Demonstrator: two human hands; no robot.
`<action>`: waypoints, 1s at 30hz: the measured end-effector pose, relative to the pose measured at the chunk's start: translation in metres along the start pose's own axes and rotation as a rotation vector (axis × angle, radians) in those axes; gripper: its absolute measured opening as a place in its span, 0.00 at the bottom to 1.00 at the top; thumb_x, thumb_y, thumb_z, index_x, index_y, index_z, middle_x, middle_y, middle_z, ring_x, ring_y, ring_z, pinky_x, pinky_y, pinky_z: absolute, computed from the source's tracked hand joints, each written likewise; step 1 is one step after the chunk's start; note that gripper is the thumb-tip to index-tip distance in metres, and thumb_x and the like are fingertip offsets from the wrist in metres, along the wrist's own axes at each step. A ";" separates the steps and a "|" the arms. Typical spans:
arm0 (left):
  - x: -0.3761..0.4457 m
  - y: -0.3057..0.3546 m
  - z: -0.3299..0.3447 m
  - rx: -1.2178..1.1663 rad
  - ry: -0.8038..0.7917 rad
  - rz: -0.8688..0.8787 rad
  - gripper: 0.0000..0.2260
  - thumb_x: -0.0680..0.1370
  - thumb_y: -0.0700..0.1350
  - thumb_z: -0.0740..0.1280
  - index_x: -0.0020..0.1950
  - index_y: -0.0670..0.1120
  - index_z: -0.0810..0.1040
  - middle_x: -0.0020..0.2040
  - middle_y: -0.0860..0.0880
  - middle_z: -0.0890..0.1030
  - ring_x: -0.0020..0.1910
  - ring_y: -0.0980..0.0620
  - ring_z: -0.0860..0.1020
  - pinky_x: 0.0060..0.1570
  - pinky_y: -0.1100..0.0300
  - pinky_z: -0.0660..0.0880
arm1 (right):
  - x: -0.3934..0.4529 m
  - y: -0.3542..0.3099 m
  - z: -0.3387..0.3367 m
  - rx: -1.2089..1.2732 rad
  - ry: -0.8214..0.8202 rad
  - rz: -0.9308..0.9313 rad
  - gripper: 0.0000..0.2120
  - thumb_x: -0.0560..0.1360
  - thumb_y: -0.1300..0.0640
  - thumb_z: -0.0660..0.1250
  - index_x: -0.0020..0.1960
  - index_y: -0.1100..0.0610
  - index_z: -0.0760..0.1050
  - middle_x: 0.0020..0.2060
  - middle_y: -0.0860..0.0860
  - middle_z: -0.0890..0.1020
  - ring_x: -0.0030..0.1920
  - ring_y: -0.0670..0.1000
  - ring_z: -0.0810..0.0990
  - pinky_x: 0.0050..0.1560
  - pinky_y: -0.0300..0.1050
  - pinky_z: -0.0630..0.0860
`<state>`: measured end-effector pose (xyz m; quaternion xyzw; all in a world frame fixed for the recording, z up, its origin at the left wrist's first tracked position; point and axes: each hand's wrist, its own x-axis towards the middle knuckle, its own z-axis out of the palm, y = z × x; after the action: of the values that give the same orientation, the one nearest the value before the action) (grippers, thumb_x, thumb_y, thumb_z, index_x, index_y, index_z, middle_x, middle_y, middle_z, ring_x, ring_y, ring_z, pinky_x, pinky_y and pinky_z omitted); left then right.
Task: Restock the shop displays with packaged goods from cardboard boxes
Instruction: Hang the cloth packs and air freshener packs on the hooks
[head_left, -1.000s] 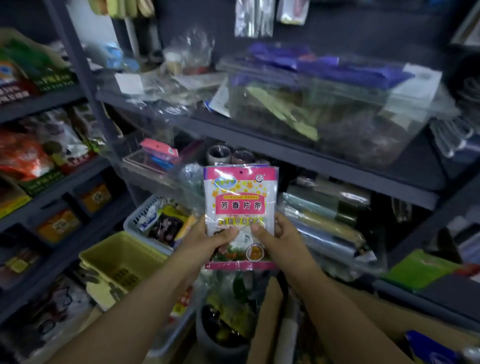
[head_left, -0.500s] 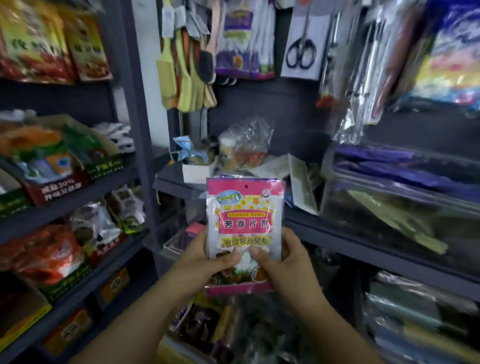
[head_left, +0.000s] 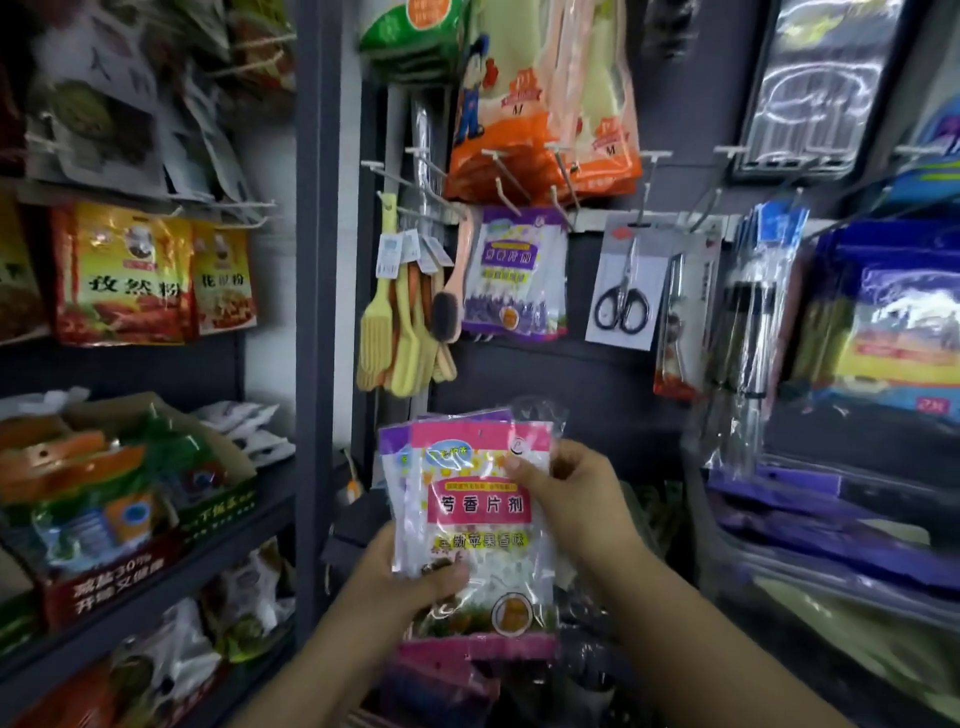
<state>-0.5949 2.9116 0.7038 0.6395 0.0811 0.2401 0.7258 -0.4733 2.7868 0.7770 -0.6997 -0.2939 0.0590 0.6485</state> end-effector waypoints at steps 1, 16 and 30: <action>0.003 0.004 0.002 -0.011 -0.004 0.003 0.34 0.58 0.53 0.80 0.63 0.51 0.75 0.55 0.49 0.84 0.54 0.50 0.82 0.58 0.50 0.75 | 0.004 -0.002 -0.002 0.025 0.015 -0.002 0.14 0.72 0.57 0.72 0.45 0.68 0.75 0.42 0.61 0.84 0.42 0.57 0.85 0.44 0.54 0.83; 0.043 0.032 0.031 -0.178 0.160 -0.002 0.30 0.56 0.65 0.78 0.57 0.59 0.79 0.57 0.50 0.83 0.59 0.44 0.79 0.64 0.39 0.68 | 0.051 -0.020 -0.042 0.153 -0.008 -0.120 0.05 0.77 0.59 0.66 0.43 0.54 0.79 0.38 0.52 0.86 0.42 0.53 0.85 0.45 0.50 0.81; 0.088 0.070 -0.033 0.011 0.202 0.172 0.07 0.80 0.44 0.62 0.55 0.49 0.78 0.48 0.48 0.85 0.45 0.51 0.84 0.43 0.56 0.80 | 0.096 -0.066 0.001 0.093 0.088 -0.241 0.05 0.79 0.59 0.65 0.46 0.54 0.78 0.40 0.51 0.86 0.42 0.52 0.86 0.49 0.56 0.81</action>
<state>-0.5494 2.9852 0.7825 0.6207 0.0999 0.3640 0.6872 -0.4172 2.8335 0.8679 -0.6305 -0.3442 -0.0366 0.6948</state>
